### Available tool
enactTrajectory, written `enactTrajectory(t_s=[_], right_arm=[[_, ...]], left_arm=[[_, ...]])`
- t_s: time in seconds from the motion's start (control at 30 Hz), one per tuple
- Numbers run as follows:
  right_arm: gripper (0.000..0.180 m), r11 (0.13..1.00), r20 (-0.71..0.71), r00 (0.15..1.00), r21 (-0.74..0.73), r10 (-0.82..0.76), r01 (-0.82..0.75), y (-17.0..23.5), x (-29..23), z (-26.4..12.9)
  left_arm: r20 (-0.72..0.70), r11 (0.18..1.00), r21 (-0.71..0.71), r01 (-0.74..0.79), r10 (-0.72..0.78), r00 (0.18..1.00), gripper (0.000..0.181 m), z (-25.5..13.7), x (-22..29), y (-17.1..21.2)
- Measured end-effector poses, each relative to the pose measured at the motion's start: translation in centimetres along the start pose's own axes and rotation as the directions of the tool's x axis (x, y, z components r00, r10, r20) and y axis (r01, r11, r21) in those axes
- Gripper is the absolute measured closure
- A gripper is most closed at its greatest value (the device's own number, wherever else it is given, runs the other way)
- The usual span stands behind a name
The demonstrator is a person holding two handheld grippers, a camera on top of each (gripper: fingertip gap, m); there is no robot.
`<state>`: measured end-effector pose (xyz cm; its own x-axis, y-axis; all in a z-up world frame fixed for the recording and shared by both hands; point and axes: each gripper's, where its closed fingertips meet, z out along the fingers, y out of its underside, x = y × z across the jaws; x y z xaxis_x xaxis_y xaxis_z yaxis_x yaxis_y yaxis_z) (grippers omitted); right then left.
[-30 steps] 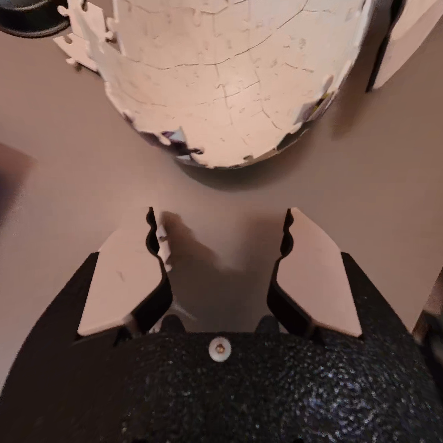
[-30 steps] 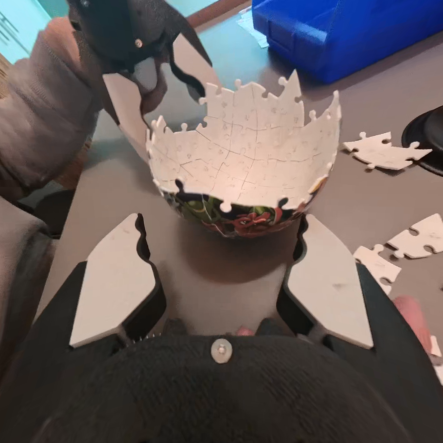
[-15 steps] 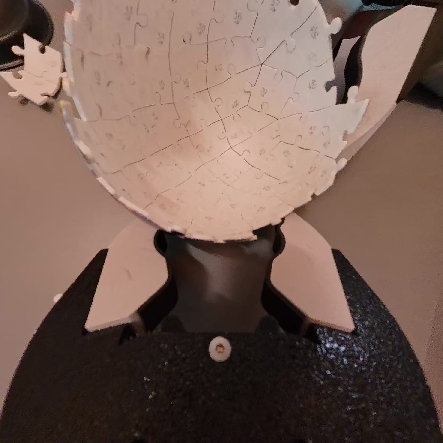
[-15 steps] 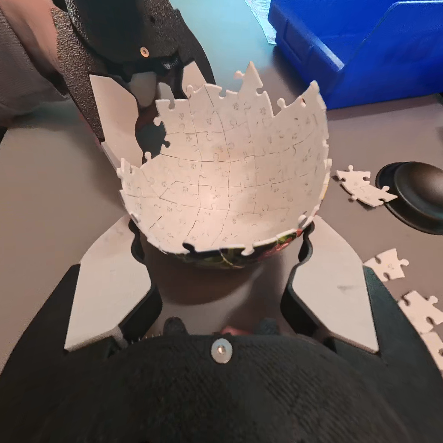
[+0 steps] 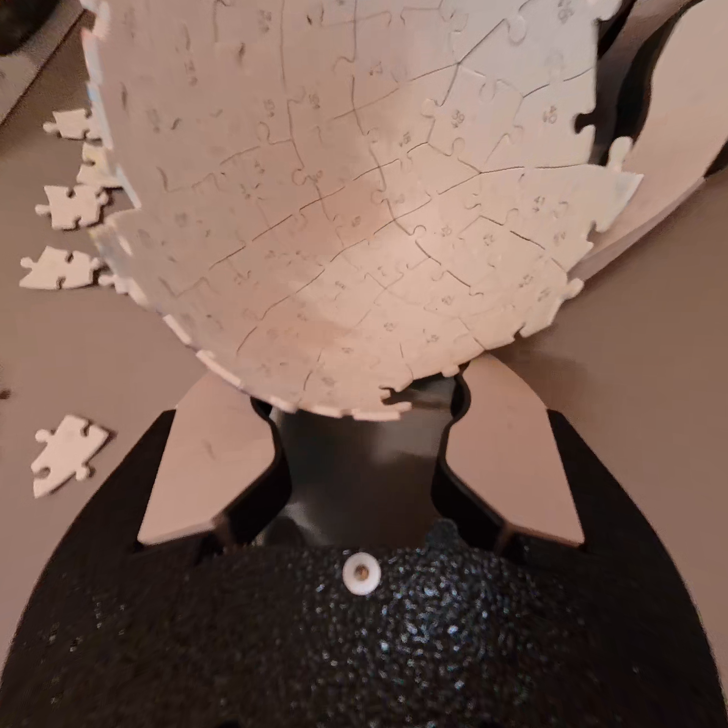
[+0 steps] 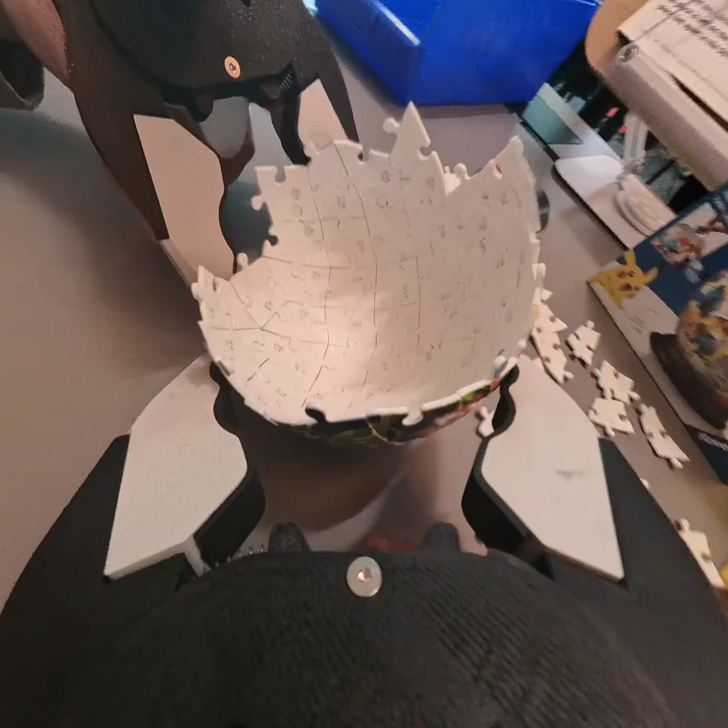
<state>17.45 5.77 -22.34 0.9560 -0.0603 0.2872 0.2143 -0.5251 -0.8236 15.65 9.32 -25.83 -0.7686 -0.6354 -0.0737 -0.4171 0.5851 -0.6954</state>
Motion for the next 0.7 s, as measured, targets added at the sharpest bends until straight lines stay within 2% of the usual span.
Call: enactTrajectory(t_s=[0.2,0.33,0.53,0.7], right_arm=[[0.051,0.993,-0.045,0.992,0.014,0.119,-0.118,0.5,0.1,-1.9],[0.051,0.991,-0.056,0.990,0.004,0.131,-0.131,0.6,-0.6,-2.5],[0.052,0.987,-0.037,0.987,0.007,0.159,-0.159,0.9,-0.7,-3.0],[0.052,0.988,-0.031,0.987,0.021,0.156,-0.155,0.7,-0.8,-3.1]], left_arm=[[0.024,0.999,-0.002,0.049,-0.049,0.999,0.087,0.9,0.7,-0.9],[0.075,0.998,-0.009,0.067,-0.066,0.995,0.084,0.2,0.7,-0.3],[0.112,0.993,-0.072,0.097,-0.088,0.990,0.085,-2.8,-0.3,2.2],[0.171,0.996,-0.011,0.094,-0.090,0.981,0.100,-7.2,-6.1,1.2]])
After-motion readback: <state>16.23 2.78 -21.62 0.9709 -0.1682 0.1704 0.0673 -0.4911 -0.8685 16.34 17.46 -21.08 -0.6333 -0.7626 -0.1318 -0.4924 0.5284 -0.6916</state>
